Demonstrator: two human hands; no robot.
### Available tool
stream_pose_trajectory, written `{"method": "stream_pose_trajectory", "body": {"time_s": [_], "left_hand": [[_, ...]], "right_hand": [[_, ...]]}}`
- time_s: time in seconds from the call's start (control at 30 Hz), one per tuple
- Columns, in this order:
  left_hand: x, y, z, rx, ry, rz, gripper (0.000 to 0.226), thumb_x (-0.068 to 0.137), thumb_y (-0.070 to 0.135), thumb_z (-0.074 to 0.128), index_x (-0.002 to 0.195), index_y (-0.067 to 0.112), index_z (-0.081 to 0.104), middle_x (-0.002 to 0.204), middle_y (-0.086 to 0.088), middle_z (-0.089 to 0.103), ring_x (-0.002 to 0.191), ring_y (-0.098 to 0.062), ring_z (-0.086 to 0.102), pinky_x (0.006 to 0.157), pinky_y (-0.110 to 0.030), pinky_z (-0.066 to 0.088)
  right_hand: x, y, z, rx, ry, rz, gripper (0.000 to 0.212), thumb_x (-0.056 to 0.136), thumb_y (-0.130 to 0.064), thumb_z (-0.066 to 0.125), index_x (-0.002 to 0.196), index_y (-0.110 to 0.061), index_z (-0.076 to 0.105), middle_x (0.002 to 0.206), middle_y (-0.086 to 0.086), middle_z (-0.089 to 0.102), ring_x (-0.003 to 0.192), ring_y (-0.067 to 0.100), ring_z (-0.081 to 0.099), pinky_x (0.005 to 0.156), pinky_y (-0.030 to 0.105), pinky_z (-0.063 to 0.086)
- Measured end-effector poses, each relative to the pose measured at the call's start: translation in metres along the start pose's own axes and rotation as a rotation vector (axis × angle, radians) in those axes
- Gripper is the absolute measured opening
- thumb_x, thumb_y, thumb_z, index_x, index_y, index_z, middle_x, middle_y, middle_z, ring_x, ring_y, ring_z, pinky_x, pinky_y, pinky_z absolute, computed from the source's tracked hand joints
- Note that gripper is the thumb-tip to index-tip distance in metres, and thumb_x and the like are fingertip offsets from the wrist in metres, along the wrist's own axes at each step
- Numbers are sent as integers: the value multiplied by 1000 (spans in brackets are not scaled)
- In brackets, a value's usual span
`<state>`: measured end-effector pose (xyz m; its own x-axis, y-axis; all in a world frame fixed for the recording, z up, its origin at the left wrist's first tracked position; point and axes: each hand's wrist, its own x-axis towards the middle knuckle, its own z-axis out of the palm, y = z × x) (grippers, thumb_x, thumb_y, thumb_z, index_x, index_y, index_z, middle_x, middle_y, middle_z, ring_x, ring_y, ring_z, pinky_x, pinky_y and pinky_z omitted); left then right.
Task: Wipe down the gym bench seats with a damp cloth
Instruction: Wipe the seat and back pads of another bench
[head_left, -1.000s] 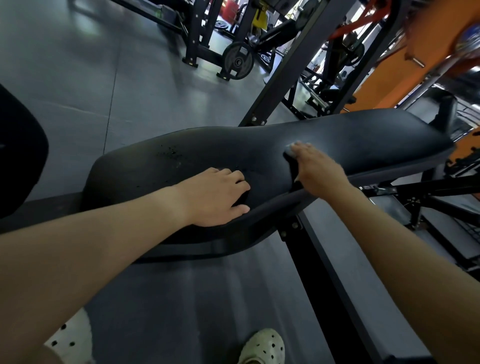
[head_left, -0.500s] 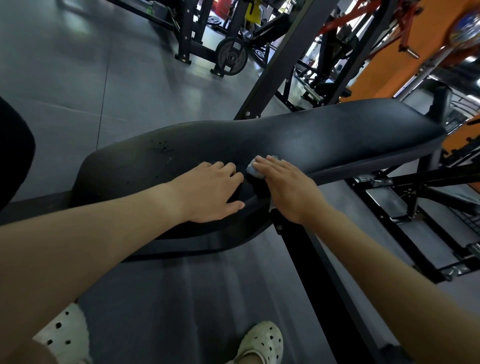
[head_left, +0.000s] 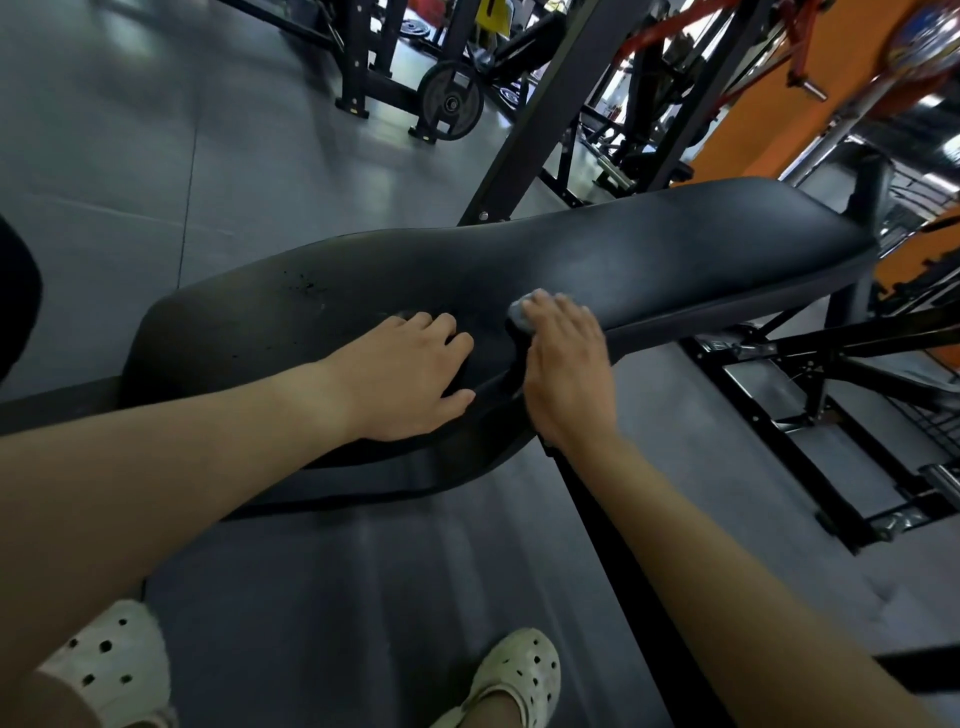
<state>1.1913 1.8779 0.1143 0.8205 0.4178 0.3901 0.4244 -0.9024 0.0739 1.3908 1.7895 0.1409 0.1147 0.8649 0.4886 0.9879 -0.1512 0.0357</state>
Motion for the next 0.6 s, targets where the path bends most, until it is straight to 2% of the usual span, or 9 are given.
{"method": "stream_pose_trajectory", "body": {"time_s": [0.1, 0.23, 0.3, 0.37, 0.43, 0.5, 0.53, 0.6], "left_hand": [[0, 2, 1, -4, 19, -2, 55, 101, 59, 35, 131, 16, 51, 124, -5, 54, 108, -23, 56, 96, -39, 49], [-1, 4, 1, 8, 14, -10, 56, 100, 59, 32, 130, 16, 51, 123, -6, 54, 106, -23, 56, 95, -40, 50], [-2, 5, 2, 24, 5, -18, 58, 101, 60, 29, 131, 16, 51, 125, -6, 54, 107, -24, 56, 96, -42, 50], [-3, 5, 3, 23, 7, -24, 59, 101, 59, 28, 132, 15, 51, 129, -7, 54, 111, -24, 56, 97, -43, 51], [-5, 4, 4, 18, 5, -28, 61, 102, 59, 27, 137, 14, 50, 137, -9, 53, 118, -26, 56, 100, -44, 50], [-8, 4, 4, 9, -10, -28, 65, 103, 59, 27, 144, 13, 47, 148, -11, 48, 129, -28, 52, 106, -45, 47], [-9, 3, 3, 7, -19, -24, 66, 103, 59, 28, 148, 13, 44, 153, -12, 44, 134, -28, 49, 109, -45, 45], [-12, 1, 1, 6, -31, -15, 68, 104, 59, 29, 153, 13, 38, 160, -12, 38, 142, -28, 43, 115, -45, 40]], "right_hand": [[-14, -5, 1, 27, -70, -177, 46, 102, -15, 36, 146, -14, 48, 157, 5, 44, 150, 22, 32, 126, 44, 20], [-7, 22, -14, -34, -164, -355, 49, 103, -13, 46, 152, -17, 43, 161, 1, 39, 152, 19, 28, 127, 39, 17], [0, 43, -17, -40, -104, -285, 45, 104, -13, 45, 149, -18, 48, 158, 1, 44, 150, 20, 34, 126, 41, 21], [4, 56, -18, -9, 26, -111, 41, 104, -14, 41, 143, -18, 54, 153, 2, 50, 147, 23, 39, 125, 43, 23], [3, 49, -15, 27, 116, 81, 43, 102, -13, 38, 141, -16, 55, 152, 2, 51, 148, 22, 36, 126, 42, 18], [0, 27, -9, 85, 159, 191, 44, 100, -12, 37, 140, -14, 56, 153, 2, 50, 150, 20, 32, 128, 41, 12], [-3, 14, -6, 102, 156, 189, 45, 99, -13, 36, 140, -14, 56, 153, 3, 50, 150, 20, 31, 128, 41, 11], [-15, -12, 3, 100, 93, 71, 47, 97, -14, 34, 140, -14, 55, 153, 3, 48, 150, 21, 31, 128, 42, 12]]}}
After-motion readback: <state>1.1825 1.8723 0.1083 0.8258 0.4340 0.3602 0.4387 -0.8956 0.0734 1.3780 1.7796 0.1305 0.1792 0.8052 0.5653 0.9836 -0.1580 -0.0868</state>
